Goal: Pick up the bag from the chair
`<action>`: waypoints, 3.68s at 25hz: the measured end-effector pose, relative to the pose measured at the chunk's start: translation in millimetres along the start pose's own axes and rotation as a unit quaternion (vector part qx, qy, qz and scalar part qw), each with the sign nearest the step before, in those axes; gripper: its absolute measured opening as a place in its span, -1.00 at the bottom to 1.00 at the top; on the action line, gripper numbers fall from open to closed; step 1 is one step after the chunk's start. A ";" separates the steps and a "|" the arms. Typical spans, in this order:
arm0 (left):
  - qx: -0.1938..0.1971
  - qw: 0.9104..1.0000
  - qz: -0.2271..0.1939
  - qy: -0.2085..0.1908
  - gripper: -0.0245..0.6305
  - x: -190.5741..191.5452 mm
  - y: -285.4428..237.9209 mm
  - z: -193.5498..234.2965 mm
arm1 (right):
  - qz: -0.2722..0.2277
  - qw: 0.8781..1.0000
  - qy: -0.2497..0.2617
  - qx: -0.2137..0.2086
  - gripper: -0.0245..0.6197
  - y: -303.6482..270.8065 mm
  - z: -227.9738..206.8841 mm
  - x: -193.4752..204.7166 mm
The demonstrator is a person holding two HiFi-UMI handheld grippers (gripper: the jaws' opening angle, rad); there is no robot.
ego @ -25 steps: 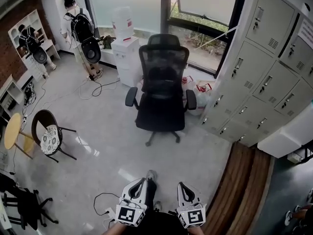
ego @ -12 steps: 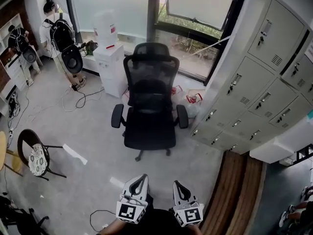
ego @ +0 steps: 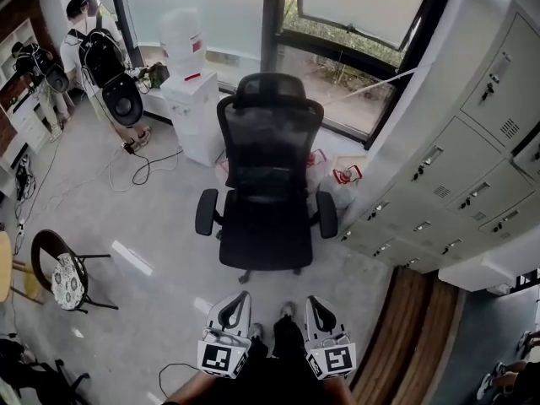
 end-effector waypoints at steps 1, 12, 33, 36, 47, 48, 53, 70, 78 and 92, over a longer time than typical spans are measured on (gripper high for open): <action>-0.007 1.000 0.004 -0.001 -0.93 1.6 -7.5 5.1 | 0.000 1.000 0.000 -0.006 -0.93 -9.6 -4.8 1.3; -0.093 0.996 0.014 0.008 -0.93 19.1 -107.4 38.1 | 0.009 0.995 0.012 -0.100 -0.93 -114.2 -68.8 16.6; -0.152 0.986 0.061 0.023 -0.93 56.9 -250.1 120.6 | 0.102 0.988 -0.007 -0.118 -0.92 -272.7 -167.7 74.0; -0.150 0.985 0.076 0.034 -0.93 65.6 -279.2 148.1 | 0.127 0.986 -0.011 -0.107 -0.92 -307.4 -180.1 86.1; -0.126 0.973 0.190 0.046 -0.91 166.3 -390.2 252.7 | 0.235 0.969 -0.061 -0.050 -0.80 -440.3 -241.8 185.8; -0.119 0.971 0.199 0.051 -0.79 177.2 -397.7 259.0 | 0.247 0.965 -0.069 -0.045 -0.68 -449.2 -246.6 198.5; -0.107 0.959 0.254 0.063 -0.42 246.4 -436.1 297.7 | 0.299 0.950 -0.093 -0.008 -0.57 -488.4 -275.4 269.6; -0.114 0.913 0.381 0.092 -0.25 408.9 -502.5 386.1 | 0.399 0.903 -0.155 0.045 -0.40 -541.6 -323.8 428.1; -0.092 0.909 0.392 0.104 -0.24 426.6 -514.2 384.3 | 0.406 0.896 -0.167 0.062 -0.37 -548.9 -341.0 452.5; -0.110 0.902 0.401 0.120 -0.43 436.7 -515.9 384.6 | 0.427 0.884 -0.166 0.094 -0.48 -552.7 -339.7 457.5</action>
Point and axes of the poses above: the fingertips, and each gripper's own axes: y backward along the fingers, z to its left, x out of its underside, the point moved 4 cm from there along y, backward along the fingers, and after that the axes turned 6 degrees about -z, right-handed, at the moved point
